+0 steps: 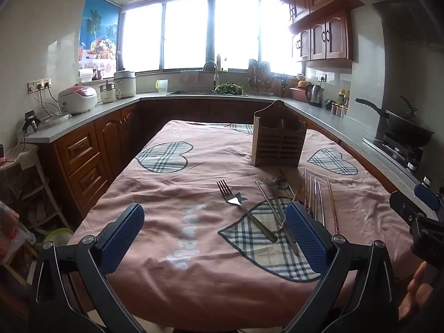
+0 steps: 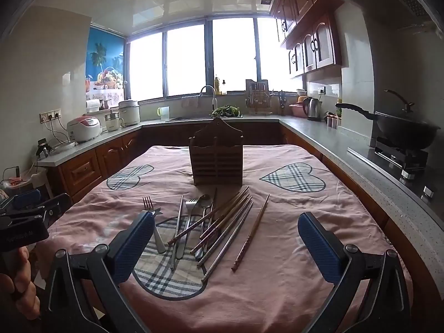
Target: Organize utensils
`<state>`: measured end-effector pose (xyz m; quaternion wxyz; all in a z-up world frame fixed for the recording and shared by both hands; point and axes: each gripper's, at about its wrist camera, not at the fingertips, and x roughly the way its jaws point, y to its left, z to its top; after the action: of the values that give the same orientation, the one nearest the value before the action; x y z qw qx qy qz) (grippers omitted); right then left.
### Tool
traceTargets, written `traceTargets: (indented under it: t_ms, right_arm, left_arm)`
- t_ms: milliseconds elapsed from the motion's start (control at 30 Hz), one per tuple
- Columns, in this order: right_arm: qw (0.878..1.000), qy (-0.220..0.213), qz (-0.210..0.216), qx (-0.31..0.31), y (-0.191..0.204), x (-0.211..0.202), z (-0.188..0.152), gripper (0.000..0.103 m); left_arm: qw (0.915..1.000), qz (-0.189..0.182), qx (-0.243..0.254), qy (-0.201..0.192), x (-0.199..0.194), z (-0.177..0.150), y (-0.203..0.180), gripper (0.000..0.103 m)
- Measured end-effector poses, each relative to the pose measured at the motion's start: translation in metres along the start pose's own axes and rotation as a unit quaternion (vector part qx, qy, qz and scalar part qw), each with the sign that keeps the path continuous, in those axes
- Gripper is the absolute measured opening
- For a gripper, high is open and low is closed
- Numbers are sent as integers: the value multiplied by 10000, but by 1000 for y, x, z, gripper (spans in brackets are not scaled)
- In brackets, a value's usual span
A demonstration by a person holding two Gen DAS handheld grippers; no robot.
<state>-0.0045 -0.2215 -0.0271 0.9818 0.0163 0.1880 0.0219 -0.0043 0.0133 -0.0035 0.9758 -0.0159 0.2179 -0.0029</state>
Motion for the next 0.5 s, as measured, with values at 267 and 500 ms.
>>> traceTargets:
  t_ms: [267, 500]
  right_arm:
    - [9998, -153, -46, 117, -5, -4, -2, 103]
    - [9996, -215, -42, 159, -6, -4, -2, 103]
  left_arm:
    - [10000, 12, -80, -41, -1, 1, 2, 103]
    - [10000, 27, -35, -68, -2, 2, -1, 103]
